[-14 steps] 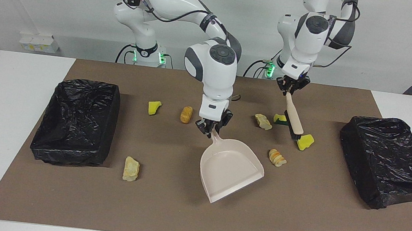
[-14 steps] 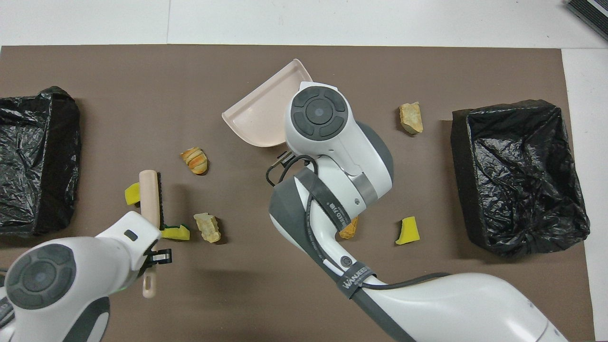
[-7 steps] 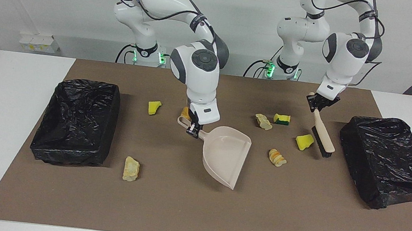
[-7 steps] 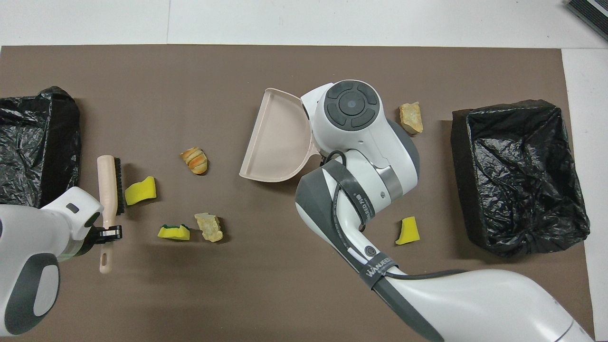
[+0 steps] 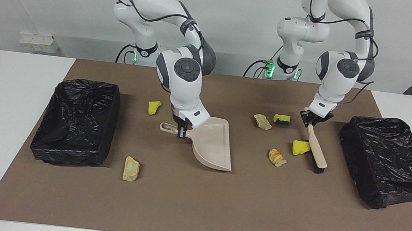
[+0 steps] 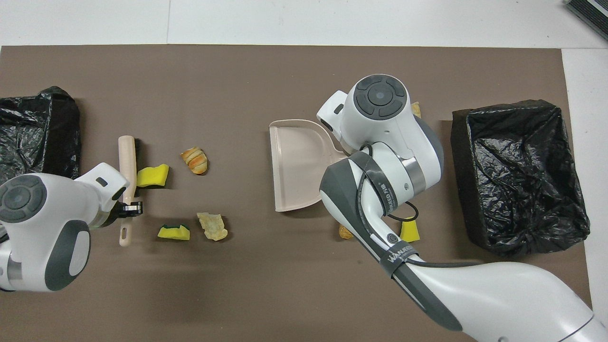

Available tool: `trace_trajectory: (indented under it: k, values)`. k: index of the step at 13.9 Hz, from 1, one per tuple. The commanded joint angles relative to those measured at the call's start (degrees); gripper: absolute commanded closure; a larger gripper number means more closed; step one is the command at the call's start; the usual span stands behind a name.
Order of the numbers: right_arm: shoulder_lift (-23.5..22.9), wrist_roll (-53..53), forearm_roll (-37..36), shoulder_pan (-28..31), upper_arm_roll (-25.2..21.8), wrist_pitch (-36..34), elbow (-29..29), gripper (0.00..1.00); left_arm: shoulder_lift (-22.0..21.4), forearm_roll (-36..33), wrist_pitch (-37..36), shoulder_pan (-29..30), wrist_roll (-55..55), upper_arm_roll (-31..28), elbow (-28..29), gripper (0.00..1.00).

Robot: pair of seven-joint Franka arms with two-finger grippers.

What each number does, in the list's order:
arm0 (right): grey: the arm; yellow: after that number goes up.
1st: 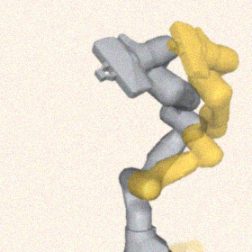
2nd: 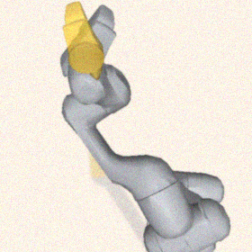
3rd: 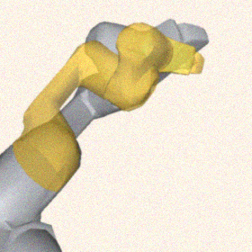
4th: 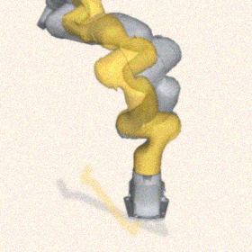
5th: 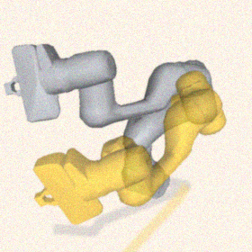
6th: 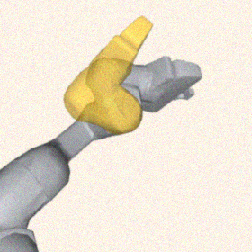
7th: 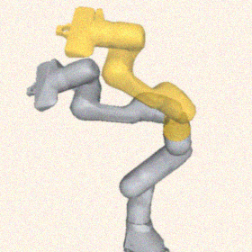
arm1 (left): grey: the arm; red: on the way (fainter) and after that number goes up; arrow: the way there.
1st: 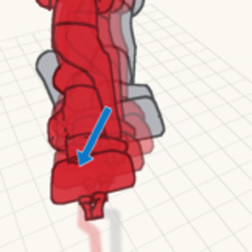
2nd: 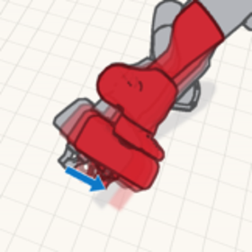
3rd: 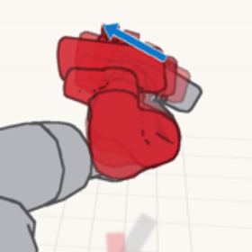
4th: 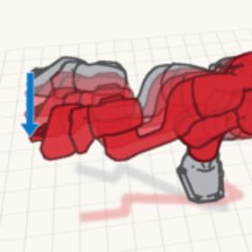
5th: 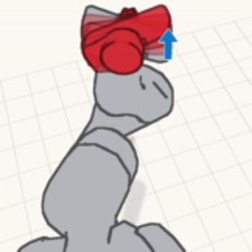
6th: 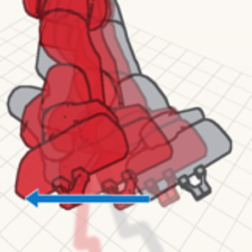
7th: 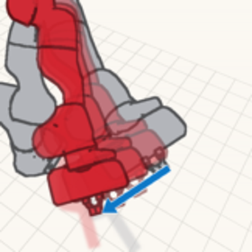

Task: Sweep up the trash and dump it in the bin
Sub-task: 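Set the dustpan down while the left gripper sweeps pieces toward it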

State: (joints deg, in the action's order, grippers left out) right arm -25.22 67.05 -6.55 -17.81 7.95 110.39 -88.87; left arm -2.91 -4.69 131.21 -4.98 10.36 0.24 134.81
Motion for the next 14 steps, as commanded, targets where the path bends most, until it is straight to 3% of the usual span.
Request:
trace_trajectory:
  k: [1, 3, 9, 12, 14]
  values:
    - [0.96, 3.44, -1.00, 1.37, 0.57, 1.84, -2.54, 1.00, 7.10, 3.19, -0.78, -4.05, -0.69, 0.11, -7.79, 1.00]
    - [0.43, 3.18, -0.83, 1.20, 0.57, 3.34, -2.36, 1.00, 10.37, 3.98, -0.08, -6.27, -1.21, 0.20, -10.18, 1.00]
    - [-2.56, 1.16, 0.31, 0.23, 0.66, 9.14, -2.10, 1.00, 9.59, 10.83, 0.18, -14.25, -6.67, 1.34, -9.31, 1.00]
    - [-3.61, 1.33, 0.05, 0.59, 0.66, 10.45, -2.10, 1.00, 8.80, 14.53, 0.45, -19.35, -3.78, 1.34, -9.13, 1.00]
    - [-4.23, 0.98, 0.31, -0.03, 0.66, 12.22, -2.36, 1.00, 8.27, 14.71, 0.45, -24.00, 4.01, 1.34, -9.13, 1.00]
